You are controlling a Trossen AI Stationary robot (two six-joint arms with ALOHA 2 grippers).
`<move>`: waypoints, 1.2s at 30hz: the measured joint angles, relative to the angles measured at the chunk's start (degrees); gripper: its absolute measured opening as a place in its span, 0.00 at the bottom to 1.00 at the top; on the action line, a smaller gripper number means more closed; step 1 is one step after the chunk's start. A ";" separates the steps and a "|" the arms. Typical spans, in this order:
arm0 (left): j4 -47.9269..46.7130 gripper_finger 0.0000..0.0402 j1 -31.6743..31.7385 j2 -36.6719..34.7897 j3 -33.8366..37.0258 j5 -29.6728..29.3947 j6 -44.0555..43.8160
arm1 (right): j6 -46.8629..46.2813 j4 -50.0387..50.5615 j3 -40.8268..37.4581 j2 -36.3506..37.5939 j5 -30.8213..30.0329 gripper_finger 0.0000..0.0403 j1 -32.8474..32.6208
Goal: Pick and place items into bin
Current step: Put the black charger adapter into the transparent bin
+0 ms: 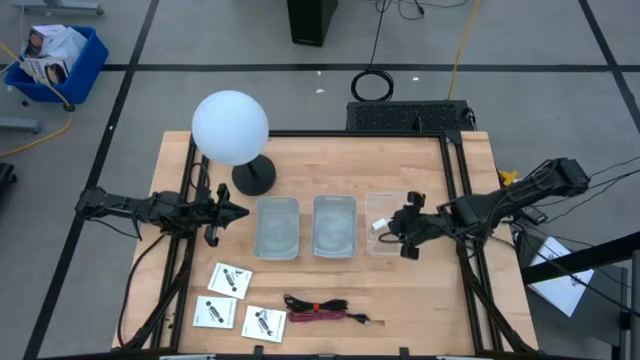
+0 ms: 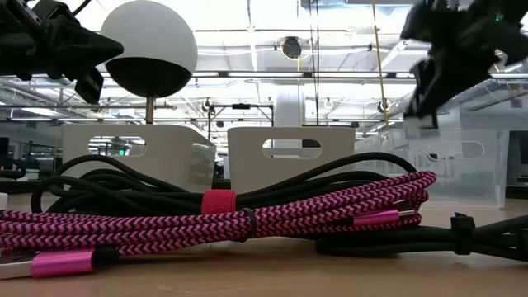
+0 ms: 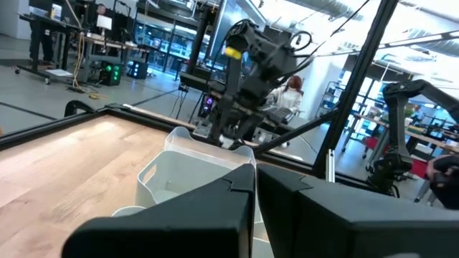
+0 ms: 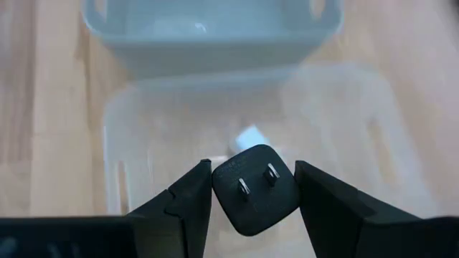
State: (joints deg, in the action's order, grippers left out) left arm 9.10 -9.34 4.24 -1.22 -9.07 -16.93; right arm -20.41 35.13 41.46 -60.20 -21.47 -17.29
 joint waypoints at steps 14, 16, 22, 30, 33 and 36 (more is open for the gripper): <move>0.06 0.05 -0.01 -0.01 0.01 0.01 0.22 | -1.21 -12.95 -12.66 -0.24 11.45 0.42 10.80; 0.02 0.05 0.00 -0.01 0.01 0.01 0.22 | -1.49 -14.29 -13.66 -0.24 12.75 0.42 11.58; 0.08 0.05 0.00 -0.01 0.01 -0.01 0.21 | -1.73 -14.82 -14.96 -0.20 13.64 0.42 12.53; 0.07 0.05 -0.01 -0.01 0.01 -0.01 0.20 | -1.22 -17.29 -15.81 -0.20 15.60 0.46 12.73; 0.07 0.05 0.00 -0.01 0.01 -0.01 0.17 | -1.04 -18.26 -15.88 -0.24 15.67 0.52 12.73; 0.07 0.05 0.00 -0.01 0.01 -0.01 0.17 | -0.14 -18.35 -15.79 -0.24 15.39 0.58 12.73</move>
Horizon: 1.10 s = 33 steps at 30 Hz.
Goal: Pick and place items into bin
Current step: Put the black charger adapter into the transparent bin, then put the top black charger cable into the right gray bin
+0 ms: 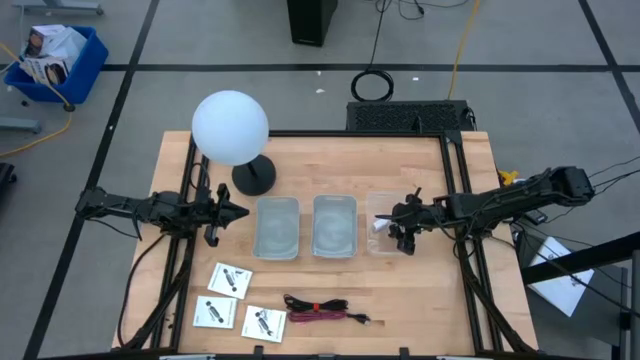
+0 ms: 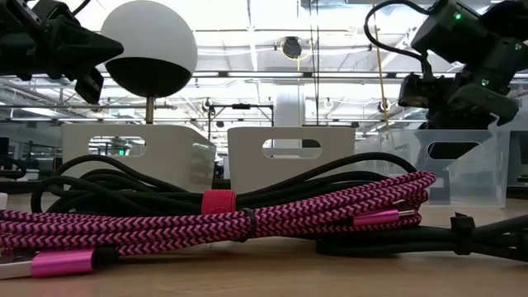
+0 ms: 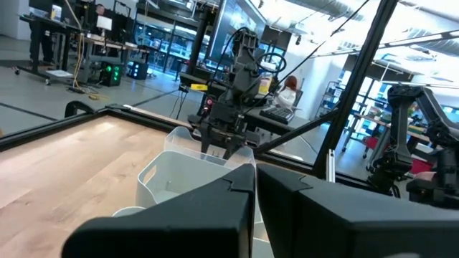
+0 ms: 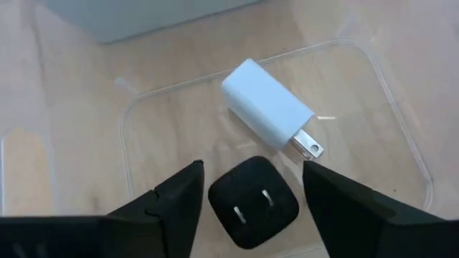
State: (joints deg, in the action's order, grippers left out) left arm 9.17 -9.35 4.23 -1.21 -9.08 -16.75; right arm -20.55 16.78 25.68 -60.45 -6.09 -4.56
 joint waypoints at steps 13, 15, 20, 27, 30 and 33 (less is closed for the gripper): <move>0.09 0.05 0.00 0.00 0.00 0.00 0.13 | 8.07 -1.24 8.40 5.69 -1.30 0.61 -0.29; 0.10 0.05 -0.02 0.00 0.00 -0.36 0.19 | 10.65 -2.96 9.41 7.84 -1.35 0.58 -0.88; 0.02 0.05 -0.02 0.00 0.00 -5.26 0.50 | 20.22 -10.06 9.83 13.99 -1.33 0.46 -2.63; -3.20 0.05 0.00 0.01 0.00 -6.57 4.09 | 32.02 -15.37 7.25 18.43 -1.42 0.22 -3.04; -3.18 0.05 -0.02 0.02 0.00 -9.38 6.64 | 35.87 -18.94 4.32 18.48 -1.15 0.11 -2.70; -1.88 0.05 -0.02 0.02 0.00 -13.69 6.54 | 36.68 -19.27 2.11 19.01 1.68 0.02 -2.59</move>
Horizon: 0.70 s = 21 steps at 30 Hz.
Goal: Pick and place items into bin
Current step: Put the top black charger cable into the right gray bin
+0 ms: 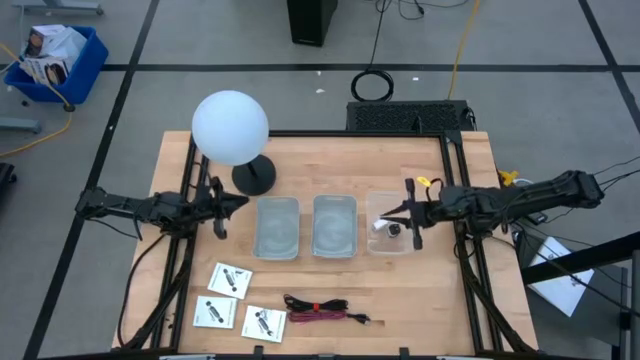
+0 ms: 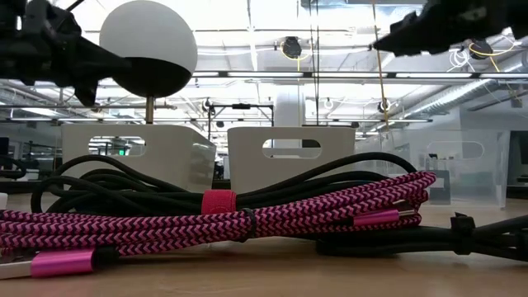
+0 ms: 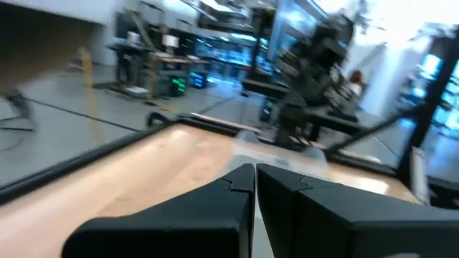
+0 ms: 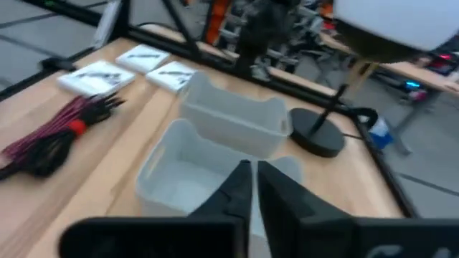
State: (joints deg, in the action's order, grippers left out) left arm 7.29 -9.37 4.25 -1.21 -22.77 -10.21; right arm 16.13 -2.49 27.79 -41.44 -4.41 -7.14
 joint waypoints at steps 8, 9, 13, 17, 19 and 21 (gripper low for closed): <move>0.25 0.05 0.02 0.00 0.00 -4.16 -2.38 | -3.79 -16.41 -11.21 3.14 4.73 0.03 -0.03; 0.21 0.05 0.02 0.00 0.00 -3.65 -1.93 | -3.51 -19.87 -12.45 3.64 4.59 0.03 0.08; -0.09 0.05 0.02 0.00 0.00 -0.49 -2.02 | -3.48 -29.64 -14.16 5.83 4.45 0.00 1.42; 0.15 0.05 0.02 0.00 0.00 0.27 -5.26 | -3.16 -28.06 -14.25 7.48 4.40 0.01 2.23; 0.24 0.05 0.02 -0.01 0.00 0.23 -5.38 | -3.05 -28.10 -14.25 7.46 4.40 0.01 2.56; 0.28 0.05 0.02 -0.02 0.00 1.79 -5.36 | -3.42 -28.11 -14.25 7.44 4.42 0.00 2.67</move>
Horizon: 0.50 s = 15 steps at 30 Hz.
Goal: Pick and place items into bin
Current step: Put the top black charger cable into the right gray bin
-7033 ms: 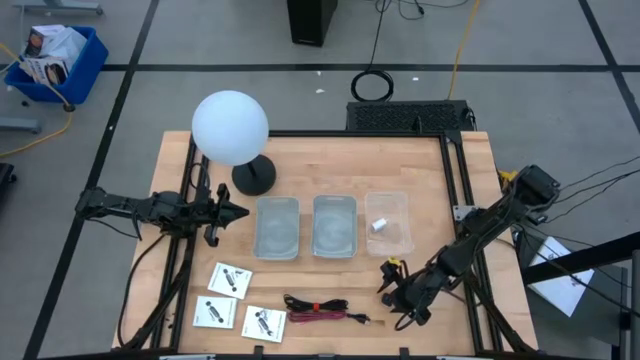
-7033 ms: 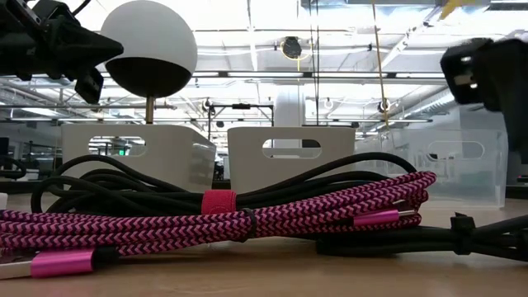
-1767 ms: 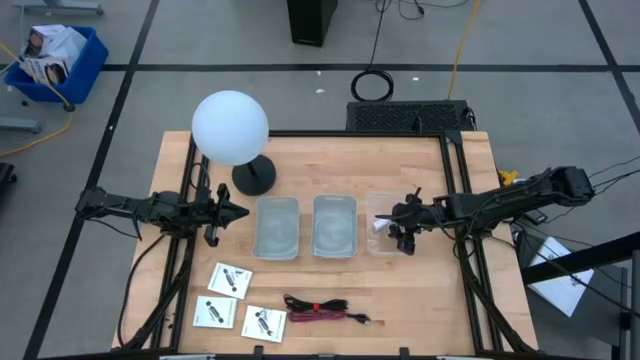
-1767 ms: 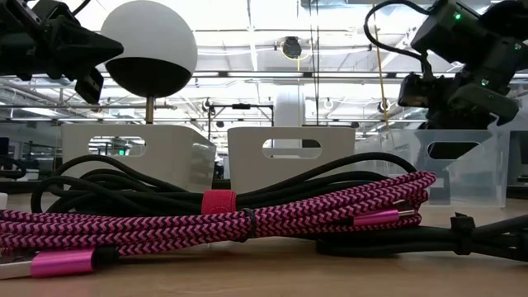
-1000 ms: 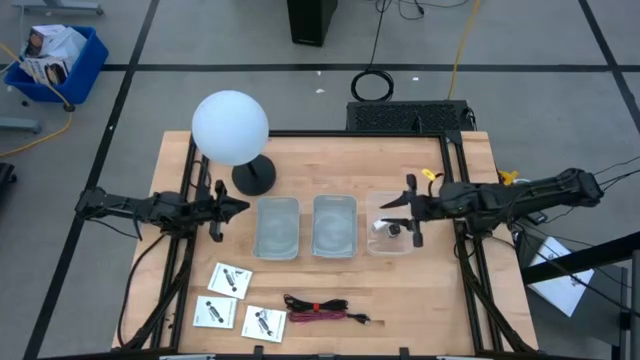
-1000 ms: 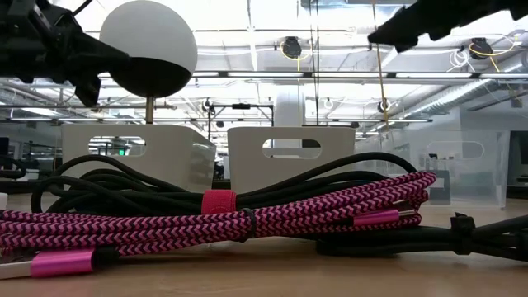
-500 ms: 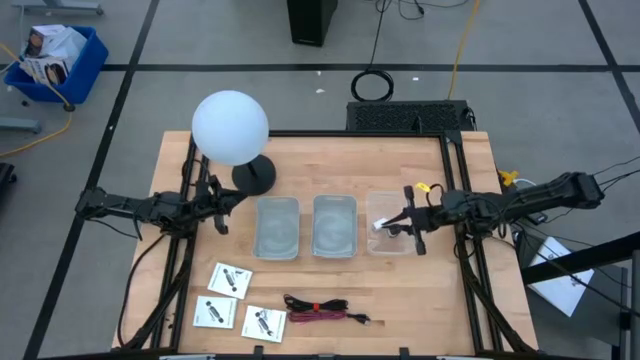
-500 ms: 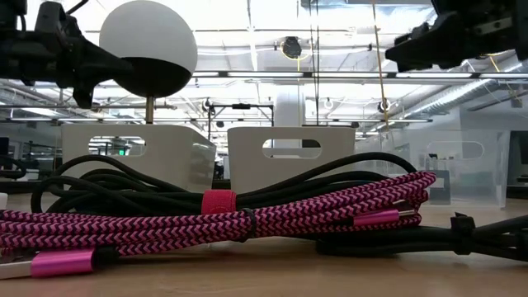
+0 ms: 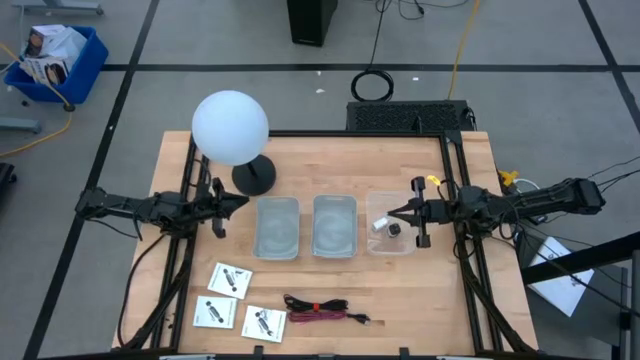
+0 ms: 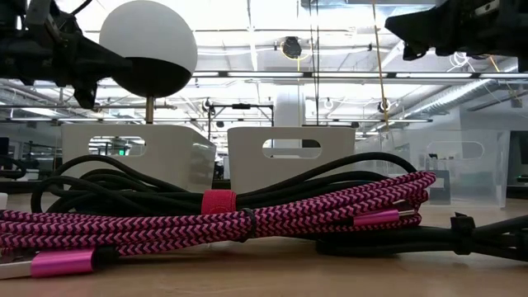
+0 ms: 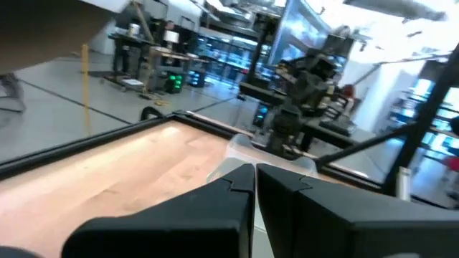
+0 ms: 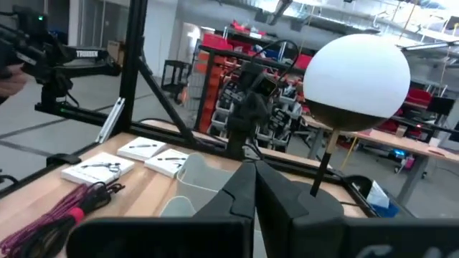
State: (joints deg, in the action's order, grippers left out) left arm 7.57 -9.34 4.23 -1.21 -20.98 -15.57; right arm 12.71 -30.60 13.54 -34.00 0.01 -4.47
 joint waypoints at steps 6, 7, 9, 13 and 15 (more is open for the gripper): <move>0.14 0.05 -2.38 1.94 0.00 11.25 -2.84 | -4.19 0.01 -1.80 -0.02 0.06 0.00 -0.02; 0.24 0.05 -3.36 3.14 0.00 11.22 -4.03 | -4.43 0.03 -2.31 -0.02 0.06 0.00 -0.02; 2.58 0.05 -5.53 6.43 0.00 9.45 -5.95 | -4.53 -0.07 -3.31 -0.02 0.07 0.00 -0.02; 11.70 0.05 -9.96 15.78 0.00 7.31 -6.47 | -4.01 -1.25 -4.96 0.00 0.04 0.00 0.04; 15.93 0.05 -11.93 21.18 -0.66 5.84 -5.76 | -3.28 -1.68 -5.24 0.02 0.02 0.00 0.29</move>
State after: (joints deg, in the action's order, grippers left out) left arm 23.51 -21.27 25.41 -1.87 -15.15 -21.34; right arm 9.43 -32.28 8.30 -33.98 0.03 -4.18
